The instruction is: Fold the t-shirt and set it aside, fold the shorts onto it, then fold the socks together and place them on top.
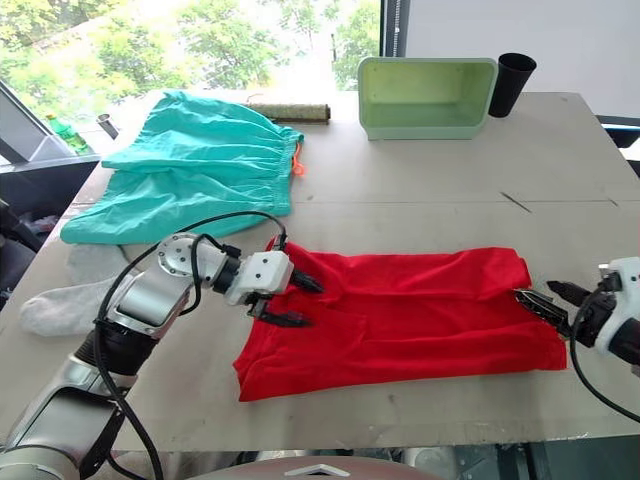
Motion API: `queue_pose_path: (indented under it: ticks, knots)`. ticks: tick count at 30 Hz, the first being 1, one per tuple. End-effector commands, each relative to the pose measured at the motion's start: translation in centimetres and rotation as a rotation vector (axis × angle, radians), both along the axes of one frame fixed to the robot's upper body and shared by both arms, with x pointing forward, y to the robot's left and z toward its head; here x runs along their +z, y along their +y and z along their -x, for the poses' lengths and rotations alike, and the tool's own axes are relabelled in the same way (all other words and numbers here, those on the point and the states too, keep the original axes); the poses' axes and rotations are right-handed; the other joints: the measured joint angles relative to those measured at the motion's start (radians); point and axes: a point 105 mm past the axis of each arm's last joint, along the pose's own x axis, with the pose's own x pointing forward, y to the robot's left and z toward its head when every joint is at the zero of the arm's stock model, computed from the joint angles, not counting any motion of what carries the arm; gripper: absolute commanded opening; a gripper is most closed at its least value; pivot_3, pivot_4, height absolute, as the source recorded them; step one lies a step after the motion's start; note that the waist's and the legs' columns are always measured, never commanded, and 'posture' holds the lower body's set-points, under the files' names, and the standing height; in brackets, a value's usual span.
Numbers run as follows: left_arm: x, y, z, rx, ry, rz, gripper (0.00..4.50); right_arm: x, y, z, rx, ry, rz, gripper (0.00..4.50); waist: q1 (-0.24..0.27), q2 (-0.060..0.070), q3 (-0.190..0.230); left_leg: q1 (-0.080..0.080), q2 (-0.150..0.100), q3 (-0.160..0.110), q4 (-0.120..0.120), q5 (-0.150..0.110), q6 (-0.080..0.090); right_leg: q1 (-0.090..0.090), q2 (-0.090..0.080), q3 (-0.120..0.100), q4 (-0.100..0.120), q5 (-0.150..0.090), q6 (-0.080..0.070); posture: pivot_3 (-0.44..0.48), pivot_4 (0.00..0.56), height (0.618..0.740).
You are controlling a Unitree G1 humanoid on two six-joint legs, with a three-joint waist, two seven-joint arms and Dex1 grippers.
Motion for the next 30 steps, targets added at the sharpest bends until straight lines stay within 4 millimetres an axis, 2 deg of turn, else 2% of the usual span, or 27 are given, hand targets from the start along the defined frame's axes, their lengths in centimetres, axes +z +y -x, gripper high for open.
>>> queue_pose_path:
  ticks: [1,5,8,10,12,14,18,21,24,27,30]
  knots:
    - [1.9,0.6,0.0,0.012,-0.015,0.040,4.42,2.4,0.3,0.4,0.060,-0.047,0.001,4.50,0.000,0.000,0.000,0.000,0.000,0.000,0.000,0.000,0.000,0.000,0.000,0.000,0.000,0.000,0.000,0.000,0.150,0.740]
    - [3.8,1.1,0.0,0.047,0.019,0.099,4.42,3.0,0.3,-0.2,0.073,-0.075,0.062,4.50,0.000,0.000,0.000,0.000,0.000,-0.001,0.000,0.000,0.000,-0.001,0.000,0.000,-0.002,0.000,0.000,0.000,0.150,0.740]
    - [5.8,1.1,0.1,0.061,0.059,0.186,4.42,3.2,1.3,-1.2,0.100,-0.113,0.093,4.50,0.001,0.000,0.000,-0.001,0.000,-0.001,0.000,0.000,0.001,-0.001,0.000,-0.001,-0.003,0.000,0.001,0.000,0.150,0.740]
    - [7.2,1.4,-0.6,0.096,0.051,0.231,4.42,3.3,2.5,-1.8,0.132,-0.141,0.106,4.50,0.001,0.000,0.000,-0.001,0.000,-0.001,0.000,0.000,0.001,-0.001,0.000,-0.001,-0.004,-0.001,0.003,0.000,0.150,0.740]
    - [8.3,2.4,-2.2,0.165,0.006,0.240,4.42,3.7,4.7,-2.2,0.205,-0.191,0.092,4.50,0.001,0.000,0.000,-0.002,0.000,-0.002,0.000,0.000,0.000,-0.001,0.000,-0.002,-0.004,-0.001,0.003,0.000,0.150,0.740]
    - [8.2,4.2,-3.9,0.240,-0.069,0.171,4.42,3.6,6.9,-2.2,0.287,-0.215,0.086,4.50,0.001,0.000,0.000,-0.002,0.000,-0.002,0.000,0.000,0.001,0.000,0.001,-0.002,-0.004,-0.001,0.003,0.000,0.150,0.740]
    - [7.7,6.5,-5.8,0.308,-0.156,0.092,4.42,3.3,10.3,-1.4,0.418,-0.267,0.058,4.50,0.000,0.000,0.000,-0.003,0.000,-0.001,-0.001,0.001,0.002,0.000,0.002,-0.002,-0.004,0.000,0.001,0.000,0.150,0.740]
    - [7.6,6.7,-7.5,0.364,-0.201,0.126,4.42,2.5,12.2,-0.4,0.517,-0.295,0.077,4.50,0.007,0.000,0.000,-0.005,0.000,-0.002,0.000,0.002,0.004,-0.001,0.002,-0.003,-0.004,0.000,0.001,0.000,0.150,0.740]
    - [7.0,6.2,-8.2,0.375,-0.191,0.168,4.42,1.5,13.6,0.9,0.579,-0.291,0.067,4.50,0.013,-0.001,0.000,-0.007,0.000,-0.004,0.002,0.002,0.005,-0.001,0.002,-0.004,-0.005,0.000,0.001,0.000,0.150,0.740]
    - [5.8,5.8,-8.3,0.338,-0.194,0.145,4.42,0.7,13.5,1.9,0.561,-0.277,0.084,4.50,0.011,-0.002,0.000,-0.007,-0.001,-0.004,0.003,0.001,0.006,-0.001,0.002,-0.004,-0.006,0.000,0.001,0.000,0.150,0.740]
    - [5.9,5.2,-8.7,0.347,-0.163,0.195,4.42,0.7,11.5,1.4,0.441,-0.277,0.108,4.50,0.005,-0.002,0.000,-0.007,-0.001,-0.004,0.003,0.001,0.006,-0.001,0.002,-0.004,-0.005,0.000,0.001,0.000,0.150,0.740]
